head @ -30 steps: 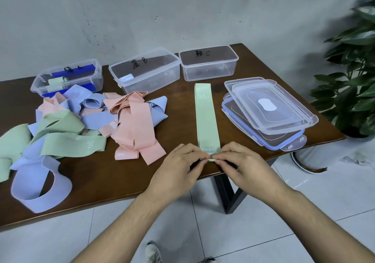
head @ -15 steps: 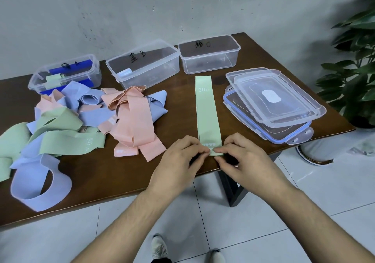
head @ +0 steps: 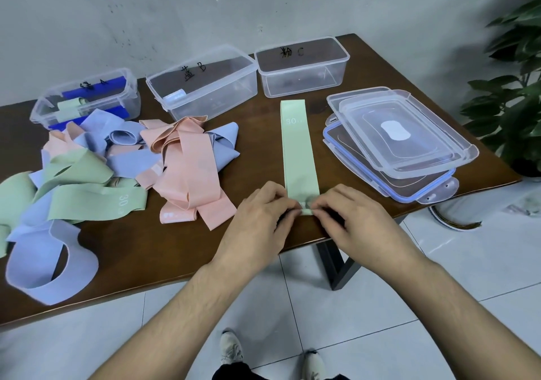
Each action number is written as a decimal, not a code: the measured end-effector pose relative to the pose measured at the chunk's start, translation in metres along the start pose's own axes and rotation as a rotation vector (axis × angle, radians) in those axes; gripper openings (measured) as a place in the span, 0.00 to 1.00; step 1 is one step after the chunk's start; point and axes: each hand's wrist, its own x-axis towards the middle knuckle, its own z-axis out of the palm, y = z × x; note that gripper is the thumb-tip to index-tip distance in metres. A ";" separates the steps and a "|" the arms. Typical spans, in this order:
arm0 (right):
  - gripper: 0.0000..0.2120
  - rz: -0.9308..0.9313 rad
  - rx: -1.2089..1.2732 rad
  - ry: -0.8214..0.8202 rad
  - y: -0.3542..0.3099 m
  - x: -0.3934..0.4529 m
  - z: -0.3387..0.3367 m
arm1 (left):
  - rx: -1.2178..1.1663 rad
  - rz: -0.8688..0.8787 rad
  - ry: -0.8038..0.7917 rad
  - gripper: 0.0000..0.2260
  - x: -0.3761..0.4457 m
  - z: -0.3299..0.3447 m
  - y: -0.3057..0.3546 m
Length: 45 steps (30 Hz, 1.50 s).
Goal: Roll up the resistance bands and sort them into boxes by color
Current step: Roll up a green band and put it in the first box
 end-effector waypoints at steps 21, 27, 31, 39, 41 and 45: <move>0.07 -0.046 -0.072 0.028 0.008 0.007 0.005 | 0.061 0.008 -0.009 0.13 0.004 0.003 -0.005; 0.08 0.014 -0.040 0.068 0.008 0.011 0.007 | 0.117 0.024 -0.016 0.07 0.006 0.000 -0.004; 0.05 0.037 -0.007 0.121 0.006 0.013 0.008 | 0.164 -0.008 0.010 0.08 0.012 0.000 -0.003; 0.10 -0.009 -0.097 0.091 0.011 0.014 0.008 | 0.133 0.006 -0.084 0.12 0.020 -0.003 -0.009; 0.10 -0.010 -0.117 0.074 0.011 0.016 0.007 | 0.147 0.015 -0.116 0.12 0.023 -0.007 -0.011; 0.08 0.005 -0.113 0.055 0.011 0.021 0.007 | 0.122 0.008 -0.124 0.10 0.028 -0.009 -0.011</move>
